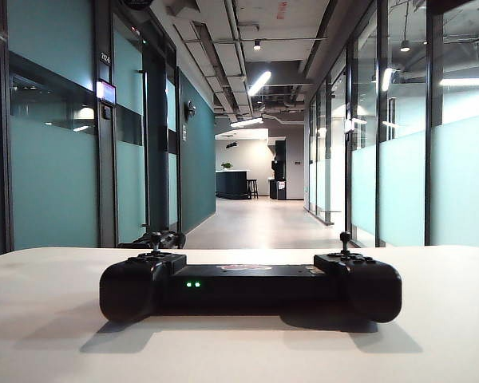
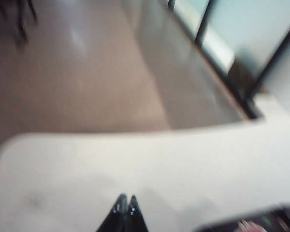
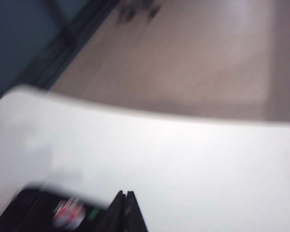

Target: Push the left joystick on the remote control sitting on the white table forward to make the robot dog walk in a straight line until it approaches the door.

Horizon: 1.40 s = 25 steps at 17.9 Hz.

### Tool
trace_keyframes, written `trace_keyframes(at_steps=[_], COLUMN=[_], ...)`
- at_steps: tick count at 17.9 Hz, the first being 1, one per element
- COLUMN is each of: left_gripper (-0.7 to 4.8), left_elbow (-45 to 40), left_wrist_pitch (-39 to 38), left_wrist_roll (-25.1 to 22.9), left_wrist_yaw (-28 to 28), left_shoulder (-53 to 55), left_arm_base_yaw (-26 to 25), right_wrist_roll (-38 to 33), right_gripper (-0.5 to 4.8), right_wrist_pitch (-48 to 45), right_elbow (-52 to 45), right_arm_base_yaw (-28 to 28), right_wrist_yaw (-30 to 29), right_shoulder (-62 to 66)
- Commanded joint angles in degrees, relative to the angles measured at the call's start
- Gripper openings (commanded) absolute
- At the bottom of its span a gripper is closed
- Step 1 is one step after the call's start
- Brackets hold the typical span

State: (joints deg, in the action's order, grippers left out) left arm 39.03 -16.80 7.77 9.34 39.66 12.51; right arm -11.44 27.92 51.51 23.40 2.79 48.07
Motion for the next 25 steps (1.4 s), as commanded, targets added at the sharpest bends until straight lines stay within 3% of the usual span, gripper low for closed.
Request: trace_keyframes(at_steps=[1, 4, 9, 10, 11, 12, 13, 20, 25], left_gripper=[-0.05, -0.05, -0.05, -0.05, -0.05, -0.05, -0.05, -0.05, -0.05], left_elbow=[3.5, 6.1, 8.5, 8.5, 8.5, 8.5, 8.5, 8.5, 8.5], left_wrist_pitch=[-3.1, -4.1, -5.2, -5.2, -5.2, -5.5, -5.4, -5.3, -5.3], left_wrist_roll=[0.5, 3.4, 5.0, 5.0, 5.0, 4.9, 4.9, 4.9, 4.9], left_wrist_yaw=[1.0, 5.1, 4.4, 4.2, 3.7, 3.3, 3.3, 3.5, 3.5], left_shoulder=[3.3, 6.6, 8.7, 8.9, 9.2, 9.5, 9.7, 9.9, 9.9], left_arm_base_yaw=[4.4, 7.7, 13.1, 13.9, 14.5, 15.0, 15.0, 15.0, 15.0], right_wrist_roll=[-3.0, -7.9, -9.9, -10.8, -10.9, -10.9, -10.9, -11.3, -11.3], right_gripper=[-0.04, -0.04, -0.04, 0.34, 1.2, 3.28, 3.79, 3.82, 3.82], right_wrist_pitch=[4.6, 8.2, 13.0, 14.0, 14.8, 16.4, 17.1, 20.3, 18.5], right_elbow=[3.9, 5.2, 5.2, 5.2, 5.2, 5.2, 5.2, 5.2, 5.2], right_arm_base_yaw=[5.5, 8.6, 10.4, 11.1, 11.1, 11.1, 11.1, 11.1, 11.2], right_wrist_yaw=[0.7, -0.5, -3.0, -3.0, -3.0, -4.5, -5.6, -7.2, -5.2], right_shoulder=[4.9, 9.2, 13.0, 13.8, 14.3, 15.7, 16.5, 26.5, 30.6])
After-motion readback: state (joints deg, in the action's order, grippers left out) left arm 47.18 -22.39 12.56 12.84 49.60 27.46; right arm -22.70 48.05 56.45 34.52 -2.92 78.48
